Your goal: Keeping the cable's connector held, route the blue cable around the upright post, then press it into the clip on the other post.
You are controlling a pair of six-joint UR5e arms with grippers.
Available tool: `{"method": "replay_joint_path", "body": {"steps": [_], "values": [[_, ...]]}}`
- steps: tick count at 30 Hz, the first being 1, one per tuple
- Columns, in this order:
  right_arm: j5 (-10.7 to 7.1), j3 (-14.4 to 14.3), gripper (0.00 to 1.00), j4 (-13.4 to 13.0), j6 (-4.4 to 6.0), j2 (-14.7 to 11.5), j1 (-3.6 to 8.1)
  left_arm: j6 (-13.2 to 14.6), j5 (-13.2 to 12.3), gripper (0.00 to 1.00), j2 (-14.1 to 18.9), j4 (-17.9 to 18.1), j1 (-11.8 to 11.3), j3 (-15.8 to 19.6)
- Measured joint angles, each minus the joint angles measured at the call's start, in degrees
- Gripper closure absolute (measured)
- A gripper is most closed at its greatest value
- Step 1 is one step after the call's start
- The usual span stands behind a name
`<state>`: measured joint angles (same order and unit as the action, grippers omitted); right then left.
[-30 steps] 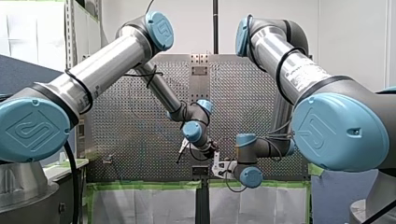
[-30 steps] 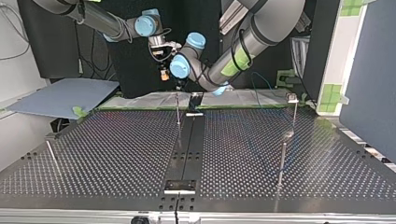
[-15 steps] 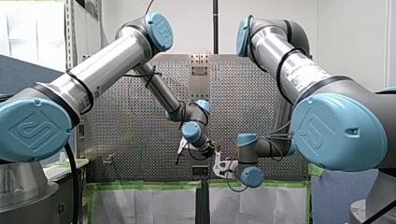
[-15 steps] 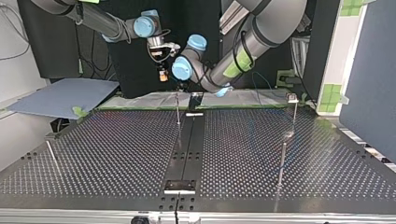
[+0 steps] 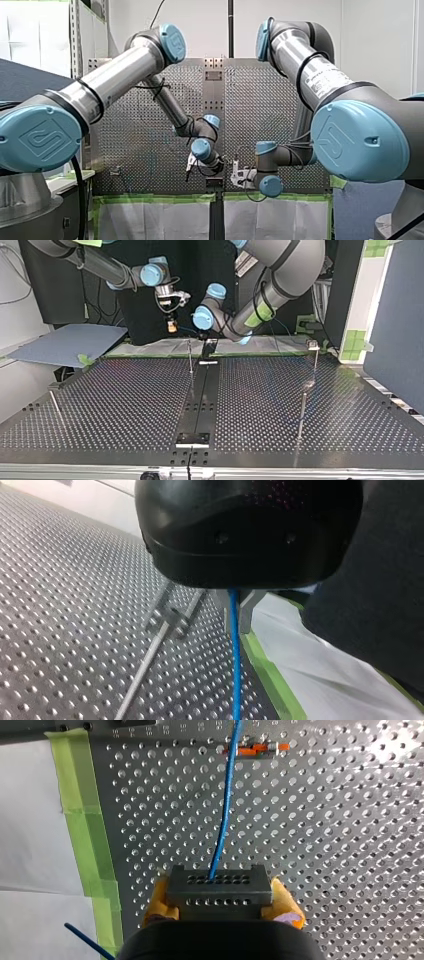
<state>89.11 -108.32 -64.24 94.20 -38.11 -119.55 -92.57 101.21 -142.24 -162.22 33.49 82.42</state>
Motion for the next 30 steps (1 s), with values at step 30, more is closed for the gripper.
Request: {"method": "replay_joint_path", "body": {"steps": [30], "values": [[-2.63,5.3,1.00,7.5,-1.39,0.0,5.12,-7.4,-5.4,1.00,-2.2,8.8,-3.1,0.0]]}}
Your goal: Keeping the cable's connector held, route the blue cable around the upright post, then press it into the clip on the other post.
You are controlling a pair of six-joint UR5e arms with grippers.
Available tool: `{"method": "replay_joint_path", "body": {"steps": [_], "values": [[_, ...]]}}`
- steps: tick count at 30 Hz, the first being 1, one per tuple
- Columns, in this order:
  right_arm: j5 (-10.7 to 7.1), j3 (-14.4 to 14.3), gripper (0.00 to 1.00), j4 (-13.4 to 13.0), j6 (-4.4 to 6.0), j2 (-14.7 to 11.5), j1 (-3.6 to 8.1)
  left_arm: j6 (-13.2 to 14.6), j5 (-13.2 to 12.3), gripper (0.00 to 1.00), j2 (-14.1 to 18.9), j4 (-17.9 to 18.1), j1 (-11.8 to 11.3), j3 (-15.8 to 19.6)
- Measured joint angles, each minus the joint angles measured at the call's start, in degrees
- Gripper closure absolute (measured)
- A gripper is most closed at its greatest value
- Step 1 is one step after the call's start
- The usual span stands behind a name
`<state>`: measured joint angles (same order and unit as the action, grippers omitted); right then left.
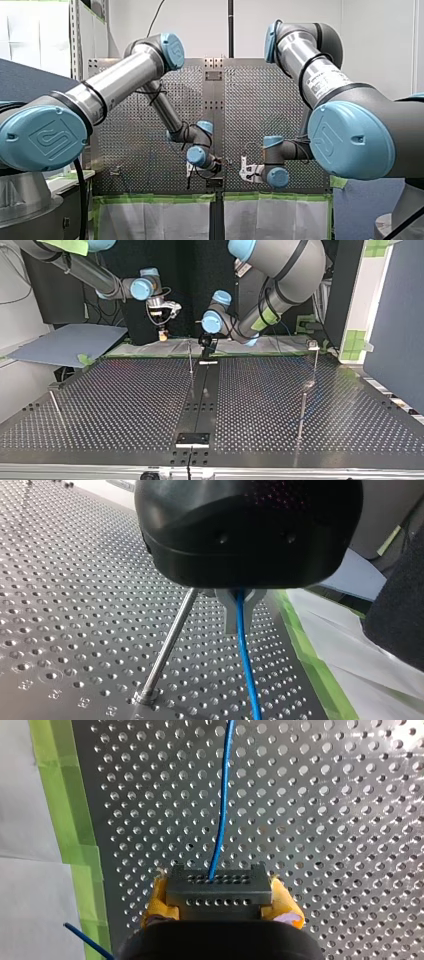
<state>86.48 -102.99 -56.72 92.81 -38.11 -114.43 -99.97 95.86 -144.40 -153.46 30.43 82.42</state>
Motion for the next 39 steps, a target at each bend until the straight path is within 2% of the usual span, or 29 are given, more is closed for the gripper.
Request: {"method": "replay_joint_path", "body": {"steps": [9,13,19,29,39], "values": [[-0.15,1.0,1.00,0.9,-0.50,0.0,1.19,-1.6,-1.6,1.00,-0.4,3.0,-0.9,0.0],[-0.33,1.5,1.00,1.1,-0.55,0.0,1.70,-2.9,-3.4,1.00,-0.4,3.4,-1.5,0.0],[-0.59,1.9,1.00,0.9,-0.55,0.0,2.93,-5.3,-6.4,1.00,-0.9,3.5,-2.5,0.0],[-1.37,2.0,1.00,0.9,-0.57,0.1,5.65,-7.1,-8.3,1.00,-1.1,3.9,-3.8,0.0],[-1.70,2.1,1.00,0.9,-0.52,0.2,7.13,-9.6,-12.0,1.00,-1.3,4.4,-3.9,0.0]]}}
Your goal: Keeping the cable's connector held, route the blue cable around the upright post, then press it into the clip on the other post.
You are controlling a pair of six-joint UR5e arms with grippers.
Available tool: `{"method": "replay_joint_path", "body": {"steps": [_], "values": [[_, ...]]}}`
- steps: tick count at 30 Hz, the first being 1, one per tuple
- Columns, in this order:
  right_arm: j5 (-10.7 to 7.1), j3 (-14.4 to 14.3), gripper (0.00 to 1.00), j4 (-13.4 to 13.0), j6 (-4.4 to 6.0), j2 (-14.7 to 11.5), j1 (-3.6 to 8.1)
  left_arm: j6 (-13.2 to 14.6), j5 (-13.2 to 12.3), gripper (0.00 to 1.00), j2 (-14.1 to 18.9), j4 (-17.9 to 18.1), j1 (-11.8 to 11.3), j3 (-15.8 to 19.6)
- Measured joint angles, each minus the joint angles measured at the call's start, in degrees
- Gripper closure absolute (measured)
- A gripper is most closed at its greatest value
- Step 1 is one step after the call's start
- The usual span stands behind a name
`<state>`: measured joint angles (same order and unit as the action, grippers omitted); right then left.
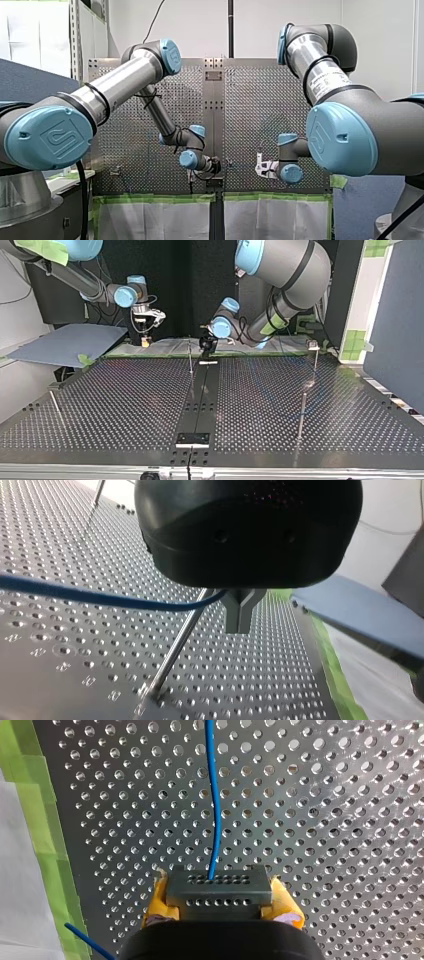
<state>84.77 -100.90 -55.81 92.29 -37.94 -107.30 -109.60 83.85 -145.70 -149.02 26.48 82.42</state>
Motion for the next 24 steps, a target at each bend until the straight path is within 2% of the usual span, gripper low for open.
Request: {"method": "replay_joint_path", "body": {"steps": [10,16,24], "values": [[-1.12,0.1,1.00,-1.3,0.27,0.5,0.65,-3.8,-2.2,1.00,-0.7,0.8,-0.2,-0.7],[-1.41,1.3,1.00,-1.1,0.37,1.7,1.19,-5.9,-2.4,1.00,-1.7,1.3,-0.4,-2.6],[-1.56,3.0,1.00,-0.8,0.74,2.0,2.02,-7.0,-2.5,1.00,-1.8,1.4,-1.0,-4.0]]}}
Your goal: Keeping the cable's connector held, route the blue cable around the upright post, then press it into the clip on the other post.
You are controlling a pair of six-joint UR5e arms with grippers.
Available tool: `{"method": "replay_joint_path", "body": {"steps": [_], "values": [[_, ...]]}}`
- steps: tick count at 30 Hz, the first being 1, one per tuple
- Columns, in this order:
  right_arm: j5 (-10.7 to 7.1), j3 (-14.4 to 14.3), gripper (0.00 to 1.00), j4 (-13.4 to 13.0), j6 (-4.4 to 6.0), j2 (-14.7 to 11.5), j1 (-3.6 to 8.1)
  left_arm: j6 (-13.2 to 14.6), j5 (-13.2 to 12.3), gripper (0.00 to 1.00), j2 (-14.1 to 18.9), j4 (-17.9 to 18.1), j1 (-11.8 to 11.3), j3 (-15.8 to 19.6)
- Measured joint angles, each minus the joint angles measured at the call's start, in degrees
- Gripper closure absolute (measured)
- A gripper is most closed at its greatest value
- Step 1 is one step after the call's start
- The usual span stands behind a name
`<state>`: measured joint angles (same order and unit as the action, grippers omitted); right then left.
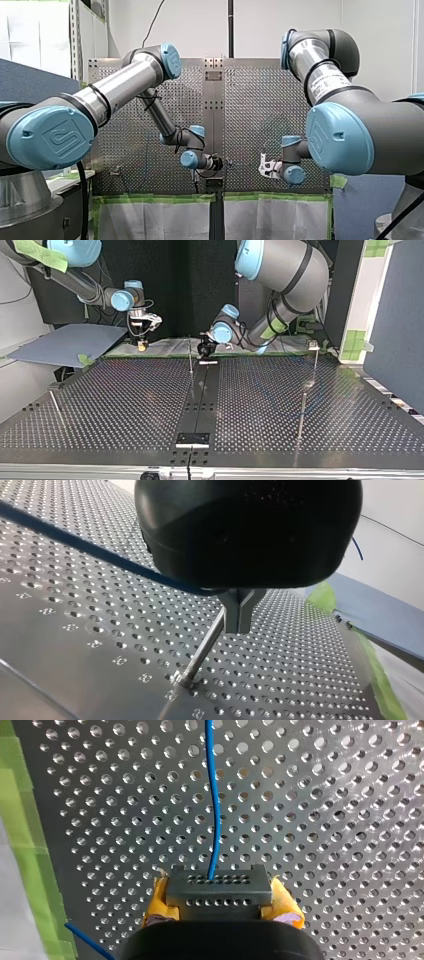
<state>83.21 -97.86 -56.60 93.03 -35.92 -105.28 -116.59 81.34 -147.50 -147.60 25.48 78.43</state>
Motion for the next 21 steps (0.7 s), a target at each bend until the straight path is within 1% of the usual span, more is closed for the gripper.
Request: {"method": "replay_joint_path", "body": {"steps": [5,12,15,21], "values": [[-0.05,1.0,1.00,0.1,0.12,0.1,0.68,-0.3,0.1,1.00,0.0,0.0,-0.5,-0.3],[-0.10,2.1,1.00,0.6,-0.09,0.1,0.89,0.2,0.7,1.00,0.0,-0.1,-1.0,-0.3],[-0.63,2.7,1.00,0.8,0.00,0.1,0.90,1.0,1.6,1.00,0.0,0.0,-1.2,-0.3],[-1.39,4.0,1.00,1.5,0.18,0.2,1.03,2.8,4.9,1.00,0.0,1.4,-1.5,-0.3]]}}
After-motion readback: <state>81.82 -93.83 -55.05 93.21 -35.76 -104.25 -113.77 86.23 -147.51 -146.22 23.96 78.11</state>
